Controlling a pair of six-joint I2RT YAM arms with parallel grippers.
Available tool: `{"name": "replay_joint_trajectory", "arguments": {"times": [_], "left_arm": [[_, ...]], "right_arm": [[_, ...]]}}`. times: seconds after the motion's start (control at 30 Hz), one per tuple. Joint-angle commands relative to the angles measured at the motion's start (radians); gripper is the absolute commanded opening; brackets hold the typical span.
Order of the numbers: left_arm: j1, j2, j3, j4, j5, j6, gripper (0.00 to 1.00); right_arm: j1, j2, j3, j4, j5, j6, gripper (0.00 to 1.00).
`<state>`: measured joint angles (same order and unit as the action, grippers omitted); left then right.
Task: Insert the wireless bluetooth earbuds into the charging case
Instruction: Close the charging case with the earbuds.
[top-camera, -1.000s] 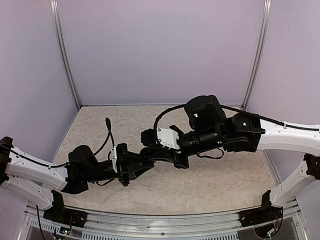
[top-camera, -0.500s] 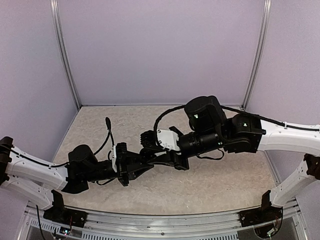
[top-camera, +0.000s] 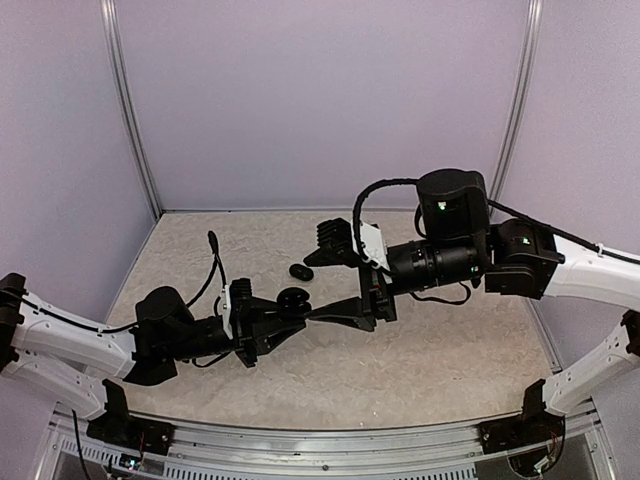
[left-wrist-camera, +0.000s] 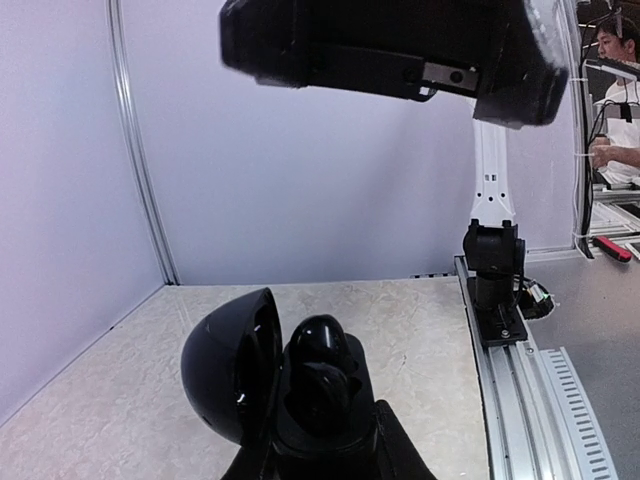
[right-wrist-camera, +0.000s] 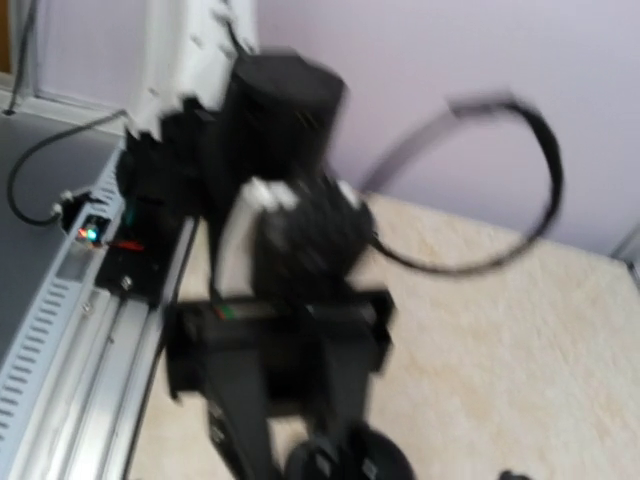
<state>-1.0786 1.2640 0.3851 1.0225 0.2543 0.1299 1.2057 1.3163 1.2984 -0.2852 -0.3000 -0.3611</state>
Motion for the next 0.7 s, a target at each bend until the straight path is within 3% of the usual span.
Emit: {"name": "replay_joint_trajectory", "arguments": {"times": [0.0, 0.2, 0.67], "left_arm": [[0.003, -0.004, 0.028, 0.02, 0.025, -0.012, 0.06], [-0.002, -0.004, 0.039, 0.009, 0.032, -0.005, 0.06], [-0.007, 0.008, 0.045, 0.012, 0.035, -0.005, 0.06]], "right_arm": [[-0.062, -0.007, -0.042, 0.029, -0.047, 0.052, 0.79], [-0.086, 0.016, -0.058, 0.029, -0.083, 0.055, 0.85], [-0.088, 0.103, -0.019, -0.027, -0.16, 0.047, 0.81]]}}
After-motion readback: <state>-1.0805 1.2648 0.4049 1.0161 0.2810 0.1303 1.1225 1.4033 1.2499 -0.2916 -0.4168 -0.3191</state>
